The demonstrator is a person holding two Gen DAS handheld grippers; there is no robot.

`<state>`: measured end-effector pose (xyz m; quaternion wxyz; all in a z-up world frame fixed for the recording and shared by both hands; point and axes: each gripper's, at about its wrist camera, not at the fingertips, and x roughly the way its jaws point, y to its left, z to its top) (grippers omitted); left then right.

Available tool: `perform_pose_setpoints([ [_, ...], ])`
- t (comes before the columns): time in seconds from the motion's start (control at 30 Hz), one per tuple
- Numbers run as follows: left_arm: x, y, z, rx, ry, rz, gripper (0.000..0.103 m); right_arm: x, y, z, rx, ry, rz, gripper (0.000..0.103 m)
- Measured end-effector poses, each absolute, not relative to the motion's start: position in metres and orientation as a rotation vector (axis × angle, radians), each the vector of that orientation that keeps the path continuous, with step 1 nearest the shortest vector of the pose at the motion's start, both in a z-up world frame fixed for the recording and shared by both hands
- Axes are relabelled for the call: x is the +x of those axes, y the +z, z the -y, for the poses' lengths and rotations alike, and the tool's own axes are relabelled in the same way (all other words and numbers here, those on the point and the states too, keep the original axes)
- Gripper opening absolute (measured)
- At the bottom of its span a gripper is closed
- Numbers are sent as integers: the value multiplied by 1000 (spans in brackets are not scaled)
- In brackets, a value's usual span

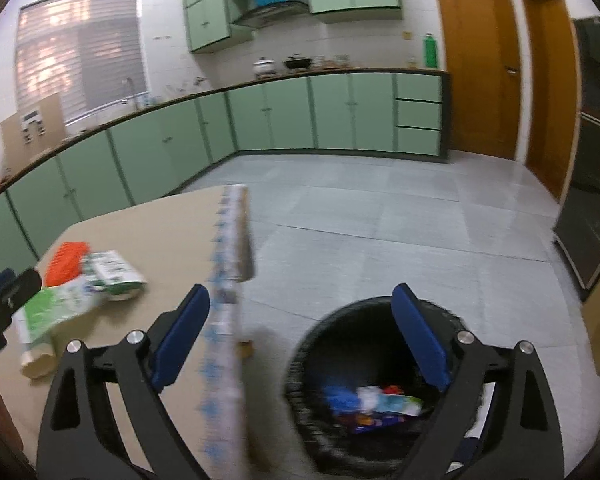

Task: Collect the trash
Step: 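Bring both tools back over the table, then grasp the white-blue paper cup with the left tool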

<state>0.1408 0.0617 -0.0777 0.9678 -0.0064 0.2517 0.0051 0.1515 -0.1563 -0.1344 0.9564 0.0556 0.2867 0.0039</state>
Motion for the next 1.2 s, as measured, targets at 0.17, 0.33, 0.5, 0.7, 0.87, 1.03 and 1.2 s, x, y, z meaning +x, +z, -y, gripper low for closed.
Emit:
perform_pose_setpoints([
  [0.17, 118, -94, -115, -48, 122, -562, 82, 154, -131, 106, 88, 92, -590, 90],
  [0.33, 109, -116, -148, -102, 171, -612, 82, 153, -134, 64, 65, 154, -603, 90],
  [0.5, 104, -133, -169, -135, 170, -650, 81, 150, -139, 34, 23, 196, -612, 90],
  [0.7, 112, -147, -175, -174, 141, -701, 81, 154, -142, 16, -5, 212, -618, 90],
  [0.87, 121, -154, -176, -218, 120, -729, 81, 156, -143, 11, -27, 216, -619, 90],
  [1.03, 130, -159, -172, -239, 100, -740, 75, 158, -146, 13, -28, 217, -620, 90],
  [1.2, 134, -163, -164, -240, 79, -748, 57, 158, -147, 16, -20, 217, -621, 90],
])
